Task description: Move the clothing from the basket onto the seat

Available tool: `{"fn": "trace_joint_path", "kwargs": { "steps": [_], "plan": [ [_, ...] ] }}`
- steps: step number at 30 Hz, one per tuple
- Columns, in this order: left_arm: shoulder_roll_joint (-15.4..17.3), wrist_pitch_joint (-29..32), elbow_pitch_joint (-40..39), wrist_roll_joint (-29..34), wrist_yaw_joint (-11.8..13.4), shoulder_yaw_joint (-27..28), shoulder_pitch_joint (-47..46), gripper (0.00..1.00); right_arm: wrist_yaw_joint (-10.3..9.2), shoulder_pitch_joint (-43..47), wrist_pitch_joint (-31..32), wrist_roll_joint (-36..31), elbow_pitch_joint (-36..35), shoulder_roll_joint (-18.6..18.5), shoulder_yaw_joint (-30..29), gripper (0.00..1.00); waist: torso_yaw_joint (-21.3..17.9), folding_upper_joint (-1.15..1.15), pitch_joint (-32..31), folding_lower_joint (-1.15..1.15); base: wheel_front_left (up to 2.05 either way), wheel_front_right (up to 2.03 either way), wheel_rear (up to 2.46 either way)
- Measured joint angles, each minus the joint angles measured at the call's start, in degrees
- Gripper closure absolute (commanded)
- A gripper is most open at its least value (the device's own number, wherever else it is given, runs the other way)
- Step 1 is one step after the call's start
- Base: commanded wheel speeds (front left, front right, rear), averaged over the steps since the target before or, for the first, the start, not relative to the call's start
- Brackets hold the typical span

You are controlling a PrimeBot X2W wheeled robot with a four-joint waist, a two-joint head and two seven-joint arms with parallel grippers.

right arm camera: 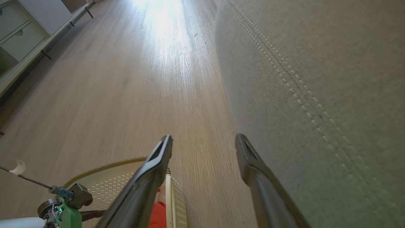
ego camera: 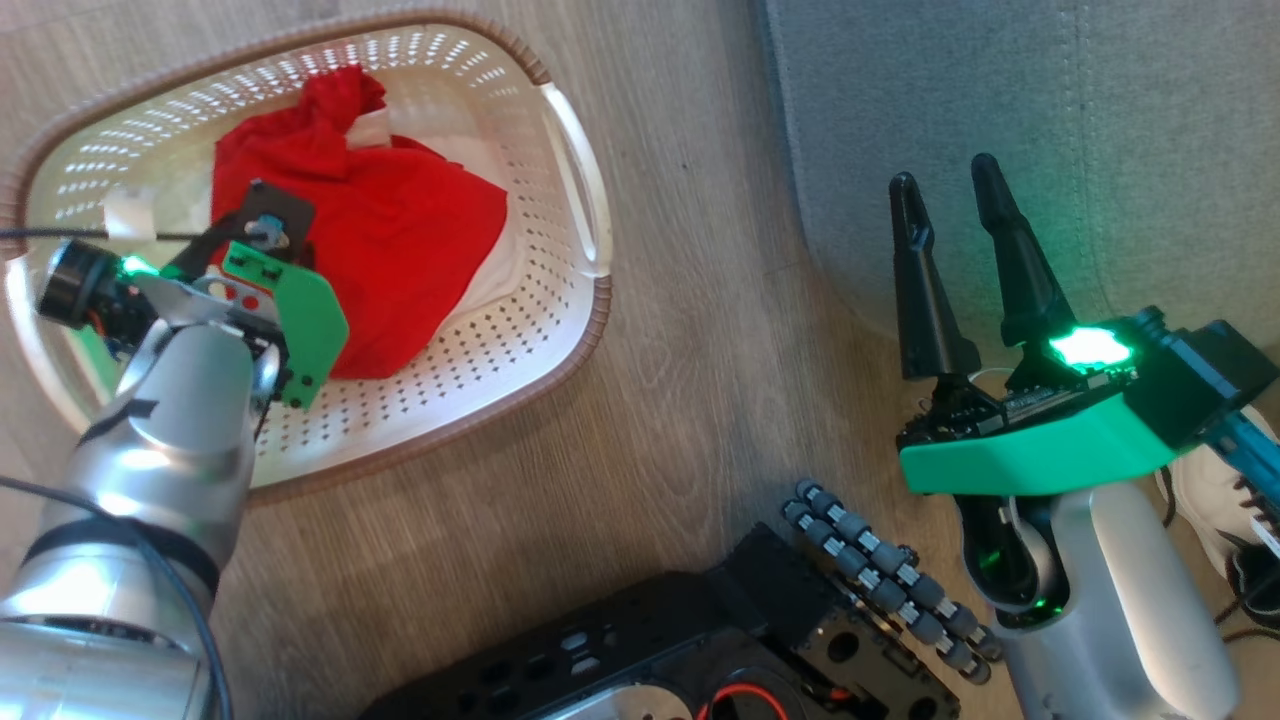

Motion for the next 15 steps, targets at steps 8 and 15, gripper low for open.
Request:
{"fn": "trace_joint_path", "kwargs": {
  "steps": [8, 15],
  "plan": [
    [0.8, 7.7, 0.8, 0.4, 1.3, -1.1, -3.2, 0.0, 0.0, 0.0, 0.0, 1.7, -1.2, 0.0, 0.6, 0.0, -1.2, 0.0, 1.6, -0.01, 0.0, 0.0, 0.0],
    [1.3, 12.5, 1.3, 1.1, 1.1, -2.8, -4.3, 0.0, 0.0, 0.1, 0.0, 2.8, -2.5, 0.0, 1.2, 0.0, -1.7, 0.0, 2.6, 0.0, 0.0, 0.0, 0.0]
  ]
}}
